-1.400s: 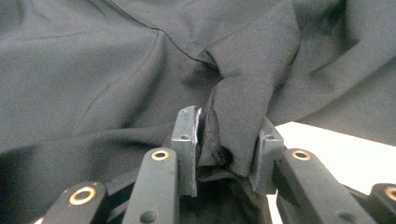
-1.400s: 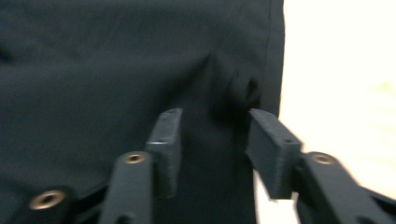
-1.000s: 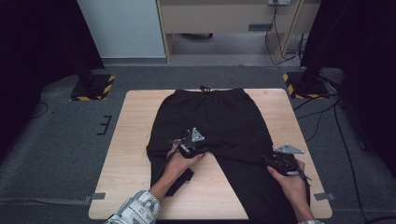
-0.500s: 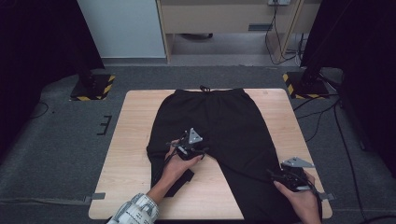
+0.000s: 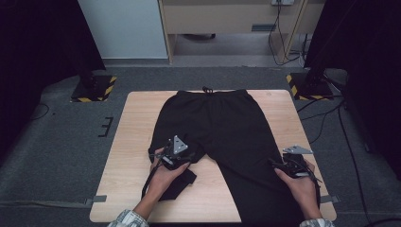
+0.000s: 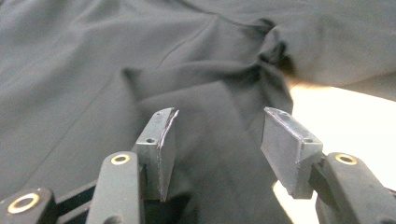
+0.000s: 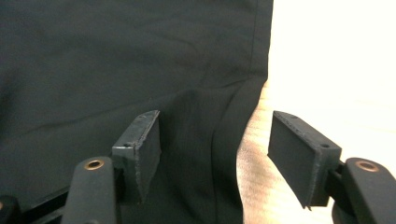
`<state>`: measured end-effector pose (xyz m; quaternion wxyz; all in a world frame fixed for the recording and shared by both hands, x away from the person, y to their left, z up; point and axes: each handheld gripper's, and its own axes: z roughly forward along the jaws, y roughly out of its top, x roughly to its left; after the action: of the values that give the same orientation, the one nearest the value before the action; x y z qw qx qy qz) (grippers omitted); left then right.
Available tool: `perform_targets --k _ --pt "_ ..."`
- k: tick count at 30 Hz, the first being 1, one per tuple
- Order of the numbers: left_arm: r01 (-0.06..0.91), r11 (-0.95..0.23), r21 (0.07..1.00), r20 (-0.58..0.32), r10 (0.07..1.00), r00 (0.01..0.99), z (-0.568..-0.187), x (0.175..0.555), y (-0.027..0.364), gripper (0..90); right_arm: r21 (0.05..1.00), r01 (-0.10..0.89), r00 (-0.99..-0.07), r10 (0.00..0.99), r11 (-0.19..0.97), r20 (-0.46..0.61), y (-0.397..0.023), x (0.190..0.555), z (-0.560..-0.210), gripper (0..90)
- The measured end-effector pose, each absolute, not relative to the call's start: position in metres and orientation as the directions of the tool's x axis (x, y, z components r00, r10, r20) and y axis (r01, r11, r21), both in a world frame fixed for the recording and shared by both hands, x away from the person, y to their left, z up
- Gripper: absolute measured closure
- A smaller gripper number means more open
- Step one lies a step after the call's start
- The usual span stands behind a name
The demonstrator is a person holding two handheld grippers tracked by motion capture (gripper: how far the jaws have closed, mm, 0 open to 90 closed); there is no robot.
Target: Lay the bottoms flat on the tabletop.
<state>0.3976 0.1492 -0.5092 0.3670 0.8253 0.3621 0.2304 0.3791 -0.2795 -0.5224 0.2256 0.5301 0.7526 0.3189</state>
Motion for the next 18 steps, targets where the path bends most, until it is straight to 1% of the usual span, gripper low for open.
perform_targets --k 3,5,9,12,16,18 --pt "0.433 -0.457 0.777 0.112 0.777 0.620 -0.508 0.397 0.156 44.0 0.706 0.664 -0.344 0.939 0.247 -0.005 -0.279 0.382 -0.526 33.0" --pt "0.441 -0.433 0.786 0.098 0.791 0.604 -0.506 0.399 0.162 43.9 0.706 0.669 -0.333 0.943 0.233 0.004 -0.279 0.381 -0.531 32.7" --pt "0.450 -0.433 0.781 0.101 0.799 0.593 -0.506 0.402 0.168 43.6 0.705 0.674 -0.318 0.948 0.218 0.011 -0.279 0.373 -0.530 32.6" --pt "0.450 -0.428 0.784 0.110 0.809 0.577 -0.504 0.403 0.176 43.5 0.691 0.689 -0.314 0.949 0.221 0.009 -0.279 0.361 -0.529 31.8" --pt "0.455 -0.423 0.784 0.115 0.819 0.563 -0.502 0.401 0.183 42.7 0.678 0.698 -0.315 0.949 0.231 0.001 -0.278 0.353 -0.527 27.5" --pt "0.455 -0.428 0.781 0.123 0.819 0.560 -0.502 0.398 0.186 42.7 0.694 0.678 -0.317 0.948 0.241 -0.020 -0.278 0.354 -0.525 26.9"
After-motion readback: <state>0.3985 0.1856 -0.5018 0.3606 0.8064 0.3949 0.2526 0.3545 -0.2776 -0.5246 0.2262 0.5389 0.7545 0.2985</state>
